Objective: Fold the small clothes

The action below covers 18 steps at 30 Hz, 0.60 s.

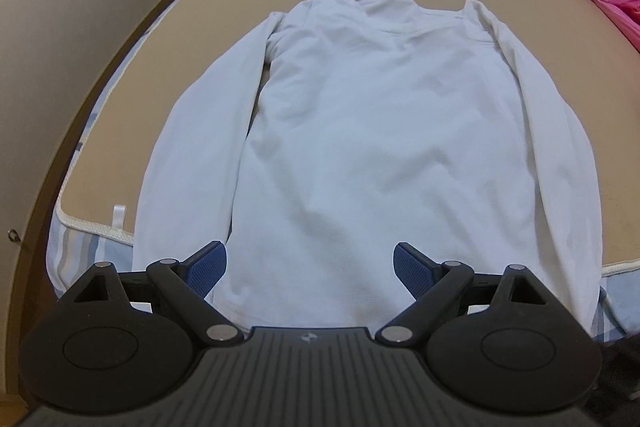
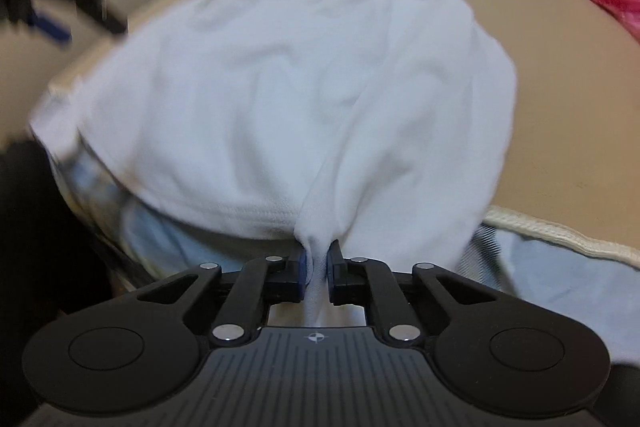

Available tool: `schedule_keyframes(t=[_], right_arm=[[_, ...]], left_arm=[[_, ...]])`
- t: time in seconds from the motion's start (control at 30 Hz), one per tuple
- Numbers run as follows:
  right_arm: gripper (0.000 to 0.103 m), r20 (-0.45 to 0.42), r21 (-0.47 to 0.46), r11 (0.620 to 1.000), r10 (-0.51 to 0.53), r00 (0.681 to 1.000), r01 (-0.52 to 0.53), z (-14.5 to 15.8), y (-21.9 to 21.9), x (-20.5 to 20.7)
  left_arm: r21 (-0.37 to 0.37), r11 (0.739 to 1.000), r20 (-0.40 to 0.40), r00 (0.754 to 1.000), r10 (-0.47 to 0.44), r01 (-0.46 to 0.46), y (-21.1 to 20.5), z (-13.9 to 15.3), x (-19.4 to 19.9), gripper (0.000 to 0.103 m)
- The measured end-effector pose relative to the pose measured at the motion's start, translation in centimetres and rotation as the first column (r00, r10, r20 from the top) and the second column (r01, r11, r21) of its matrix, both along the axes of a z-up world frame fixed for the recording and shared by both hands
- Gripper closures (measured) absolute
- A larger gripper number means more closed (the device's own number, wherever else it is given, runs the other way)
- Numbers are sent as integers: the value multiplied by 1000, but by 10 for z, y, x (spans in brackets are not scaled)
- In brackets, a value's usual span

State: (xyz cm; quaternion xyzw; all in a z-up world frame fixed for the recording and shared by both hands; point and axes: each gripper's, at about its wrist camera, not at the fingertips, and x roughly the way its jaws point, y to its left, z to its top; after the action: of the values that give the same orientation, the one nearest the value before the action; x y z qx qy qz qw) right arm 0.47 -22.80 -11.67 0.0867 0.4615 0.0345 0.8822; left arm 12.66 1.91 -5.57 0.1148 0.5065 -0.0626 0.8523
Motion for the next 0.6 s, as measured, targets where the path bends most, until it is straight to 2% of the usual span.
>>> schedule_keyframes(t=[0.17,0.3,0.4,0.47,0.5,0.53,0.6], right_arm=[[97,91,116,991,-79,993,68,55,-69,-1],[97,107,198,964,-201,974,177,76,-136,5],[97,137,151,958,-263,955,242,89,-176,17],[97,169,95,942,-334,927,322,101,-216,35],[97,182,67,921,-390,903,384,108,-240,45],[97,195,41,882,-467,862,469,114,-269,54],[94,185,24,720,-684,705,693,118,-333,66]], left_arm=[[14,1000,15,1000,-18,17,-14,6,0,9],[36,999,22,1000,-21,20,-23,8,2,9],[55,998,21,999,-25,24,-29,9,5,9],[69,997,23,999,-27,25,-33,10,6,9],[66,997,25,999,-27,25,-35,12,6,9],[65,998,28,999,-26,24,-37,14,6,9],[64,998,33,999,-22,20,-38,17,5,9]])
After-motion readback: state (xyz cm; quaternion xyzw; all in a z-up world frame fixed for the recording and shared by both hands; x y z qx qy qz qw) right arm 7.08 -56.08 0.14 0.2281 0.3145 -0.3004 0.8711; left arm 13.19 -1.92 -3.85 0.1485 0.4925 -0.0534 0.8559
